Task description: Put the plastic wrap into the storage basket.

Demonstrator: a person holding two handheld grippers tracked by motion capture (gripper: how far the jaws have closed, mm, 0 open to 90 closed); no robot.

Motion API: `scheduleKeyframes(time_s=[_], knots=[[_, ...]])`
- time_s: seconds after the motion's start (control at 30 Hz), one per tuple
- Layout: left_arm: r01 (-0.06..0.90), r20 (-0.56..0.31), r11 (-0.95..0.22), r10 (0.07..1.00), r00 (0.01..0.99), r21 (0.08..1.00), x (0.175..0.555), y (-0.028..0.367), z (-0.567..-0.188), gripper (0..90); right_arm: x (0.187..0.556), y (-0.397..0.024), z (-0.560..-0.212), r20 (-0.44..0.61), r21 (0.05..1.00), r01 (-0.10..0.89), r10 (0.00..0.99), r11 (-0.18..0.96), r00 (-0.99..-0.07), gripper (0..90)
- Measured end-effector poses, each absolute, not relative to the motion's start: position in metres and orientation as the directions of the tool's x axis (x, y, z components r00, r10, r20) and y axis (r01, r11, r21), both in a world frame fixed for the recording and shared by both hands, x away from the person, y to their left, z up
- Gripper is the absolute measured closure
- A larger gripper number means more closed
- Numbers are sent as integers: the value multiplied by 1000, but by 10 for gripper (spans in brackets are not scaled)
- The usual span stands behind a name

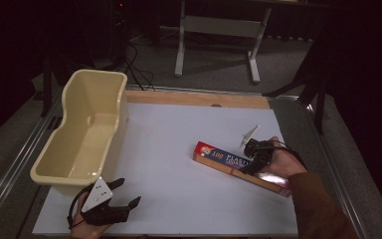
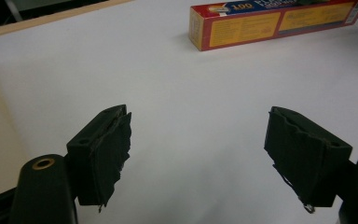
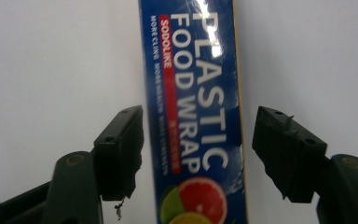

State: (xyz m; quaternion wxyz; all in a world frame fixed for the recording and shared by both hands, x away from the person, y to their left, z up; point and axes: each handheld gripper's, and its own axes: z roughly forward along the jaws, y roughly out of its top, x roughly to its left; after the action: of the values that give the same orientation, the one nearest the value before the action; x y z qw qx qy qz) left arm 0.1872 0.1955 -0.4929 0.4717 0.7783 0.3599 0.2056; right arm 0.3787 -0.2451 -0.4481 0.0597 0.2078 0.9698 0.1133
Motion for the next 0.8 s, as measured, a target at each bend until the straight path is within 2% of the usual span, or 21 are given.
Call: scheduleKeyframes(time_s=[0.33, 0.57, 0.73, 0.8], knots=[[369, -21, -296, 755, 656, 881, 187, 196, -493, 222, 397, -222, -474, -29, 73, 363, 366, 929, -930, 281], [370, -22, -294, 756, 655, 881, 187, 196, -493, 222, 404, -216, -491, 24, 8, 379, 379, 925, -925, 378], [370, -24, -293, 756, 654, 882, 187, 197, -493, 222, 403, -211, -489, -5, -30, 375, 375, 927, -927, 394], [370, -23, -293, 756, 654, 881, 187, 196, -493, 222, 403, -211, -488, 29, -29, 403, 404, 915, -914, 395]])
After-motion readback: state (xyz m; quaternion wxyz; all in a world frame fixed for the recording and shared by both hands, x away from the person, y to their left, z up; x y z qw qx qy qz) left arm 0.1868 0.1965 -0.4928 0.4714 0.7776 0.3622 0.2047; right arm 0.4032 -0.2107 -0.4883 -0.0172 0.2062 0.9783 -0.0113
